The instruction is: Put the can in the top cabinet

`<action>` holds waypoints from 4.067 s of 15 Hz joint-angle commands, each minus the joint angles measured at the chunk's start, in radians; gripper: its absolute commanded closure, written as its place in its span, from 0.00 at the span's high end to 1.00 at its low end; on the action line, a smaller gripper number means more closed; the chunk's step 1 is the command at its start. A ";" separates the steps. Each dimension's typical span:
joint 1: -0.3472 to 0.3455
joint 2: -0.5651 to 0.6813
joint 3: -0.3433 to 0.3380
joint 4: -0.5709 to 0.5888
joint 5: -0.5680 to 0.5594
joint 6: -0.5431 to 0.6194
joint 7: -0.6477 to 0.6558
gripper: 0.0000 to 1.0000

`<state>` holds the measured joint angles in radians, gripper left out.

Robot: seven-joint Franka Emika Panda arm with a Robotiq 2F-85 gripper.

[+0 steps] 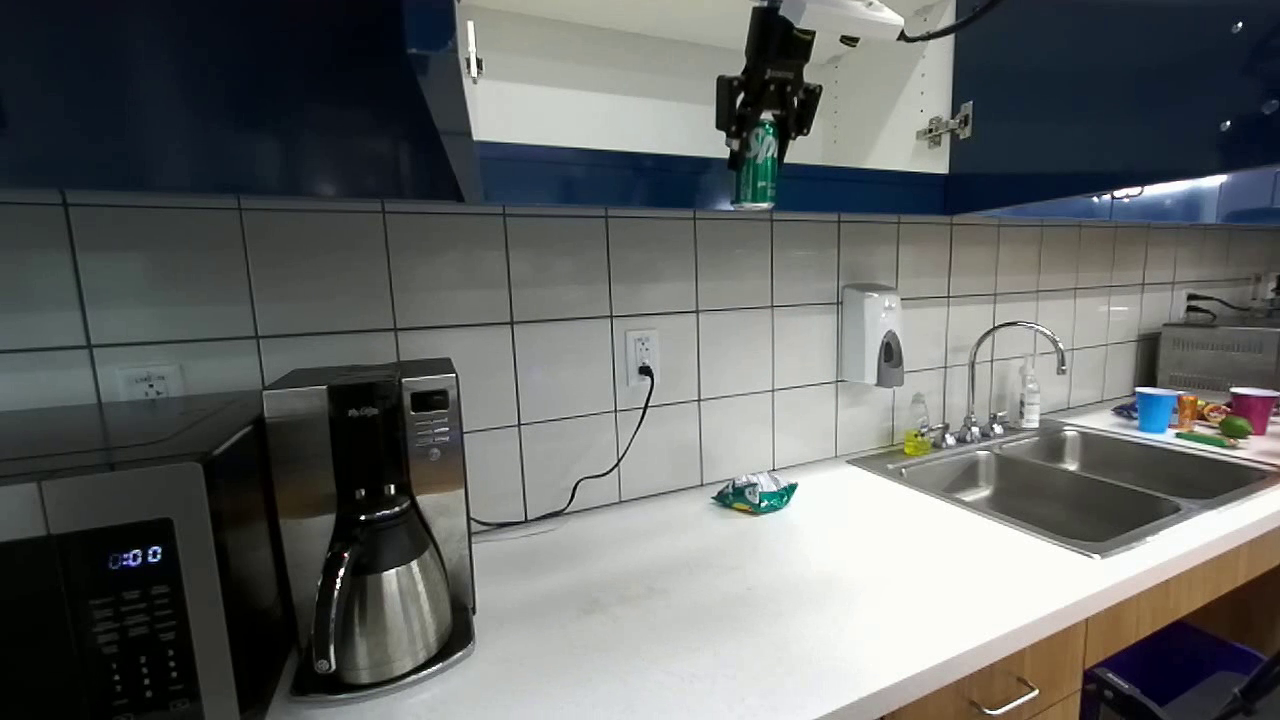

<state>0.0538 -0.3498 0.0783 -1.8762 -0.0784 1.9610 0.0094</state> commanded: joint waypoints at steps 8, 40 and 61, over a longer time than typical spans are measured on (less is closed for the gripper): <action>0.005 0.205 0.025 0.371 -0.005 -0.147 0.062 0.40; 0.042 0.635 0.013 1.065 -0.039 -0.439 0.164 0.40; 0.041 0.706 0.013 1.192 -0.030 -0.510 0.154 1.00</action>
<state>0.0980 0.3650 0.0884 -0.6938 -0.1175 1.4770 0.1747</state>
